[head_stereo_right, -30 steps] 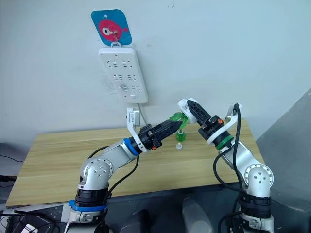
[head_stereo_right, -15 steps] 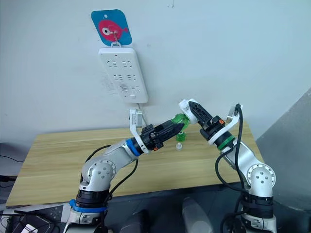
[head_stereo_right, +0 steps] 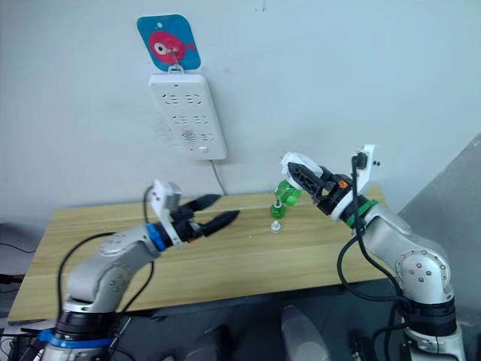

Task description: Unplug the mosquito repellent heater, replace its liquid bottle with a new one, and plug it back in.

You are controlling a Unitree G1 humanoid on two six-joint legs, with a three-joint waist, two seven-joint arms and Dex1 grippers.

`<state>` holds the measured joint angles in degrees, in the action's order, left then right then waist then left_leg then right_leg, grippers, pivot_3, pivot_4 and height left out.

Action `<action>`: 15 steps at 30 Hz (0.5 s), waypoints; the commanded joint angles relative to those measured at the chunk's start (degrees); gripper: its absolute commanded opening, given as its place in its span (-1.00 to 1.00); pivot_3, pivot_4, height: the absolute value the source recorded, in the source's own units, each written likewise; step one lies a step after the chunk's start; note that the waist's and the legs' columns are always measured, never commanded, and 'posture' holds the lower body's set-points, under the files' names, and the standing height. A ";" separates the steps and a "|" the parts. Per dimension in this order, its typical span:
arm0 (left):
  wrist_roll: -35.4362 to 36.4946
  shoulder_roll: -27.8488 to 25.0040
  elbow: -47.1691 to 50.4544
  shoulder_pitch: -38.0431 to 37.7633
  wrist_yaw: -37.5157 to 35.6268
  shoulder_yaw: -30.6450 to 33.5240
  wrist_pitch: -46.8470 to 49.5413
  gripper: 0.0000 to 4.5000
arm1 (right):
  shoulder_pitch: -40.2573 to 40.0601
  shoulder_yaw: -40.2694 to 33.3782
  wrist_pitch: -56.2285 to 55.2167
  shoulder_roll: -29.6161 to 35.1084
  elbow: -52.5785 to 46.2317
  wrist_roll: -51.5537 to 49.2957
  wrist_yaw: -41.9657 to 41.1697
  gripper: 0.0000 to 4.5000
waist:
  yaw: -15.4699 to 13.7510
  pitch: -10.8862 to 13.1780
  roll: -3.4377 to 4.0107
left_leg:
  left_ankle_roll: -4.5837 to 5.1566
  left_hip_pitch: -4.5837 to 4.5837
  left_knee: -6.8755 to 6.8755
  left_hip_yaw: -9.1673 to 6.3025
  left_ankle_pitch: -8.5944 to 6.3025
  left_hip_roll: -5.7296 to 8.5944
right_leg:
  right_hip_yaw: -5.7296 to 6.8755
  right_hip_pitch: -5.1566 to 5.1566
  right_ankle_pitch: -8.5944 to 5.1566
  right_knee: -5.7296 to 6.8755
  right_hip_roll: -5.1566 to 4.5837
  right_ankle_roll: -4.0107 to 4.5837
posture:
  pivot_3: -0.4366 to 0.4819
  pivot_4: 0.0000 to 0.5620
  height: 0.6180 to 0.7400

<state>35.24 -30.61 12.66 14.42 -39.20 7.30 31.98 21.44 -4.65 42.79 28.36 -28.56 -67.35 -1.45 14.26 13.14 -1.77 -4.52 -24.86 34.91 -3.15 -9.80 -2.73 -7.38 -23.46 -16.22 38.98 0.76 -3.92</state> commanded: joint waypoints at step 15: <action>-6.22 -5.99 -27.44 23.18 -8.41 3.55 -8.63 1.00 | 4.42 0.89 0.54 -0.41 -2.23 7.38 -8.35 0.36 | -1.67 -0.01 -0.03 | 0.00 -0.08 -0.03 -0.10 0.00 0.02 | 0.14 -0.04 0.01 0.03 -0.03 -0.03 | -0.57 -0.36 0.88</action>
<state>29.78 -36.59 -13.19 35.51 -45.95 11.19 25.29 24.63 -3.10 43.47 27.94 -28.49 -59.77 -8.86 12.59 13.13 -1.80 -4.52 -24.94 34.89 -3.24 -9.80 -2.71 -7.24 -23.49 -16.21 39.01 0.73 -3.95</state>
